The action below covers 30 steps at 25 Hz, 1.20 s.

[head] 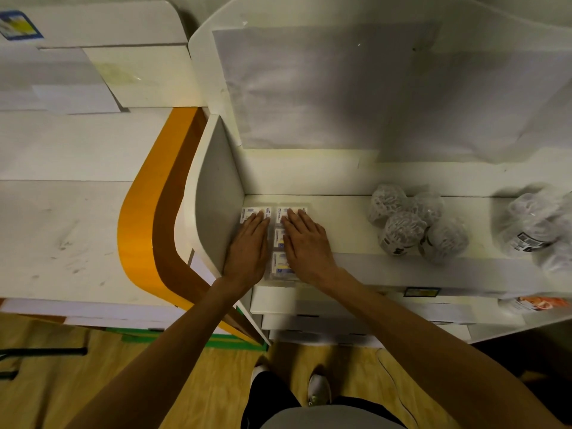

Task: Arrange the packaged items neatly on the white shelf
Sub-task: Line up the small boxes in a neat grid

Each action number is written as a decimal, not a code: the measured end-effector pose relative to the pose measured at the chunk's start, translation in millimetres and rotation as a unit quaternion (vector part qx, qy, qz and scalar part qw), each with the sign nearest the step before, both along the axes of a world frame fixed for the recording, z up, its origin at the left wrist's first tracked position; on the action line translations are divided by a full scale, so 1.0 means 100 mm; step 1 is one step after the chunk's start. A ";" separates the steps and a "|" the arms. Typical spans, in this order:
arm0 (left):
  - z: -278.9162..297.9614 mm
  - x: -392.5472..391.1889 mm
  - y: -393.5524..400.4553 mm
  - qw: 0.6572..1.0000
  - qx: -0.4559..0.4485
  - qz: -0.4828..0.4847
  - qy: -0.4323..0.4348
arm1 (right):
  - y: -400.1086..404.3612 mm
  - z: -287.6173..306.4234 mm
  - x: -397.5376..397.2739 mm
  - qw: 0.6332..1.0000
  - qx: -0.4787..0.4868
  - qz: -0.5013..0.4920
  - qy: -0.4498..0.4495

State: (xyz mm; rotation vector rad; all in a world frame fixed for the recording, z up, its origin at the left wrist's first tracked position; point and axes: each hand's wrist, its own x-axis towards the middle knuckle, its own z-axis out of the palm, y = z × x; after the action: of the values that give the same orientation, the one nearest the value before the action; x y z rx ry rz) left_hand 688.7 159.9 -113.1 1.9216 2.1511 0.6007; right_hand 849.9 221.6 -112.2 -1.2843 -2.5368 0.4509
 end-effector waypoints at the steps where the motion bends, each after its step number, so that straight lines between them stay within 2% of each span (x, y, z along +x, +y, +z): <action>1: -0.03 -0.02 0.02 1.000 0.006 0.007 -0.008 | 0.00 0.00 0.00 1.000 0.001 0.000 0.001; 5: -0.08 -0.03 0.04 0.999 0.024 0.018 -0.034 | -0.01 0.00 -0.02 1.000 0.009 -0.005 0.010; 15: 0.02 0.06 -0.01 0.999 0.032 0.018 -0.022 | 0.01 -0.04 -0.02 1.000 0.001 0.005 -0.003; 24: 0.00 0.06 0.01 0.997 -0.031 -0.014 0.070 | 0.03 -0.08 0.01 0.999 -0.030 0.005 0.022; 30: 0.03 0.05 0.01 0.996 -0.044 -0.024 0.078 | 0.03 -0.06 0.02 0.998 -0.052 0.007 0.044</action>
State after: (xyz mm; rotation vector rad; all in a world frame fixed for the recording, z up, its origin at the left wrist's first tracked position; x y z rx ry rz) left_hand 693.3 160.7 -110.4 2.0269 2.1743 0.3520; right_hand 851.5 224.2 -117.7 -1.2535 -2.4800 0.6358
